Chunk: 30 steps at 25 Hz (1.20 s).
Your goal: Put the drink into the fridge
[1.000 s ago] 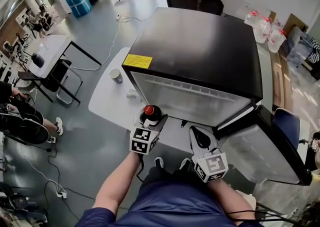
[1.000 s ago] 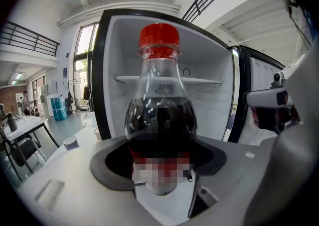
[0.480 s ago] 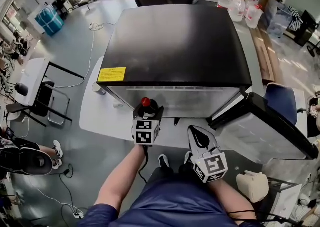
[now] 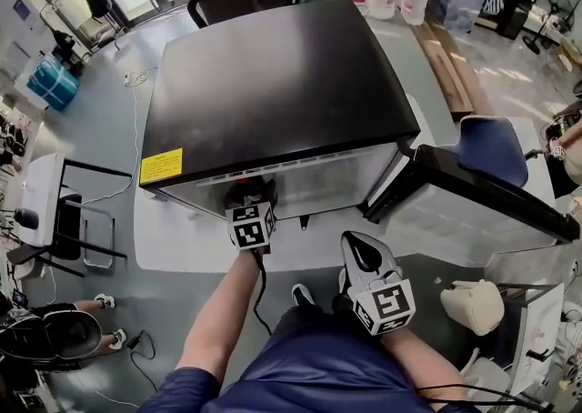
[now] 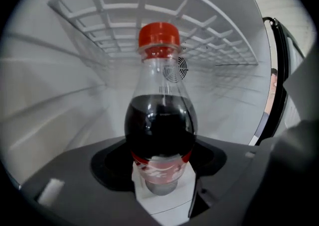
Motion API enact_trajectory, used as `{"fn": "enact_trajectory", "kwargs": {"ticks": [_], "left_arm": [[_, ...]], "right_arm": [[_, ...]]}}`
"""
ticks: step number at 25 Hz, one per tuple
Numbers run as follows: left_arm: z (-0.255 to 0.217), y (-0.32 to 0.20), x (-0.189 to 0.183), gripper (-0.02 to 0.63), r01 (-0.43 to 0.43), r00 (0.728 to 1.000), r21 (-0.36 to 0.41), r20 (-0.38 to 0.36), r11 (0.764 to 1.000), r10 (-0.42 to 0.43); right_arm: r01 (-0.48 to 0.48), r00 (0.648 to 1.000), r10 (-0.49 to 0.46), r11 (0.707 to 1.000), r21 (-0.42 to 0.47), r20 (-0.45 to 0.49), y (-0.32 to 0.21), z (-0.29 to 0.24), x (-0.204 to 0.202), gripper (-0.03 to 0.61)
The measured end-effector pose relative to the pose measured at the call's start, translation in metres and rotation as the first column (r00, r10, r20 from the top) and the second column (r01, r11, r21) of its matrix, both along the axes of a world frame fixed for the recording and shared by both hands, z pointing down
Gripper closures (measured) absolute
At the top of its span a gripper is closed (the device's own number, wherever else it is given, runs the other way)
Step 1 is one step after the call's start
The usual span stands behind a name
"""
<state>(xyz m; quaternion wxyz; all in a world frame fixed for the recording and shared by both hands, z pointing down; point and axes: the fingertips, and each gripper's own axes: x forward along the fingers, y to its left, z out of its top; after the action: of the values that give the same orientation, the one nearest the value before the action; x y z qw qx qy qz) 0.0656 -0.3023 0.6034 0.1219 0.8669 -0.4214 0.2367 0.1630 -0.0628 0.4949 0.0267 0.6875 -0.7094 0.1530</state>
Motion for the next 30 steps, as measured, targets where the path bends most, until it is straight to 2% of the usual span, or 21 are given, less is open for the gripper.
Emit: {"fn": "enact_trajectory", "kwargs": {"ticks": [6,11,19,30], "left_arm": [[0.001,-0.027,0.008,0.301,0.017,1.000,0.020,0.019,1.000,-0.017],[0.005,-0.039,0.014,0.299,0.019,0.999,0.021,0.027,1.000,-0.019],[0.007,-0.050,0.014,0.299,0.022,1.000,0.031,0.013,0.999,-0.023],[0.009,-0.048,0.018,0.298,0.017,0.999,0.065,0.047,0.998,-0.020]], "right_arm": [[-0.087,0.996,0.087,0.996,-0.018,0.016,0.014,0.008,0.018,0.572],[-0.113,0.993,0.113,0.993,-0.028,0.016,0.022,0.011,0.023,0.572],[-0.117,0.993,0.117,0.992,-0.043,0.016,0.025,0.014,0.022,0.572],[-0.082,0.996,0.083,0.995,-0.051,0.017,0.018,0.017,0.017,0.572]]}}
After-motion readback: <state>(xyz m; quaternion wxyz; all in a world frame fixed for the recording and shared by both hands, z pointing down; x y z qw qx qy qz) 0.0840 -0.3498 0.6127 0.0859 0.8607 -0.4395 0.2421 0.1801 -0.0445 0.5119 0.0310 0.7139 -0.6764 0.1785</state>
